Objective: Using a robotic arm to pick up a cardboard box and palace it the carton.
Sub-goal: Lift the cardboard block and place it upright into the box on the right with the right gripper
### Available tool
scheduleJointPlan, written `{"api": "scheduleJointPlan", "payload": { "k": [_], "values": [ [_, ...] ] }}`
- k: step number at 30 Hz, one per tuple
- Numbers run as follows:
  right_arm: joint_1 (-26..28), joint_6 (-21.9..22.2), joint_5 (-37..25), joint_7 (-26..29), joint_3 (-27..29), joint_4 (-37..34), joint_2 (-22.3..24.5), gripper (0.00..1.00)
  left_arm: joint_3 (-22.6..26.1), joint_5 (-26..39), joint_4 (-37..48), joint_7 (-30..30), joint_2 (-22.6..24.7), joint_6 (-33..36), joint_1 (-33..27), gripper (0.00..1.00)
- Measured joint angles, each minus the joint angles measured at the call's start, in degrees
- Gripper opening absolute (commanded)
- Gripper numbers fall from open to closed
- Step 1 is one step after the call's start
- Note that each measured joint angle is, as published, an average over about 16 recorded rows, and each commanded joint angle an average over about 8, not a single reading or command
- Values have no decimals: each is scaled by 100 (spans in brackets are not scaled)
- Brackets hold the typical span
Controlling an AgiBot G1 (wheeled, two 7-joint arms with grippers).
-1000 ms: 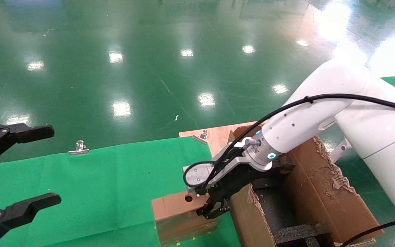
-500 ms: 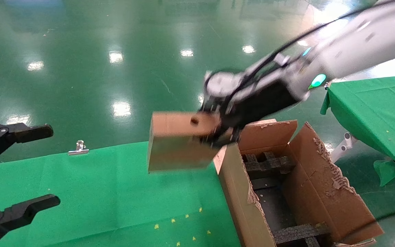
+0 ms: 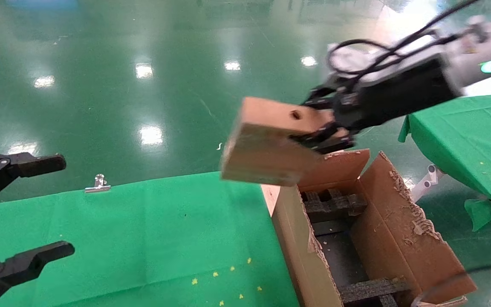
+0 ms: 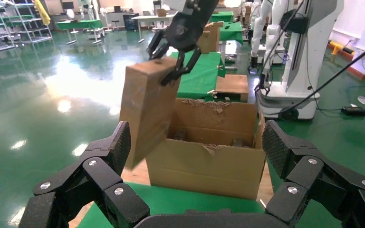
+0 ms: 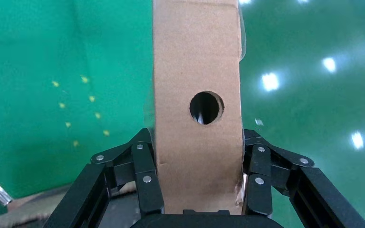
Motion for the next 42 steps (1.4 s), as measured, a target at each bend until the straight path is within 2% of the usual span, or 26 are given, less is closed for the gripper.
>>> {"api": "scheduleJointPlan", "payload": {
  "k": [11,21,28,37,42],
  "values": [
    [463,7,-206,534,-670,674,1449,0,0,0,0,0,0,0,0,100],
    [465,143,-258,1107,-1184,1380,2507,0,0,0,0,0,0,0,0,100],
    [363,312,-189,1345,-1333,1603,2806,0,0,-1,1,0,-1,-1,1,100],
    [306,405,-189,1433,-1369,1630,2835,0,0,-1,2,1,-1,-1,1,100],
    [161,597,-271,1791,-1456,1704,2867,0,0,-1,2,1,-1,-1,1,100]
  ]
}}
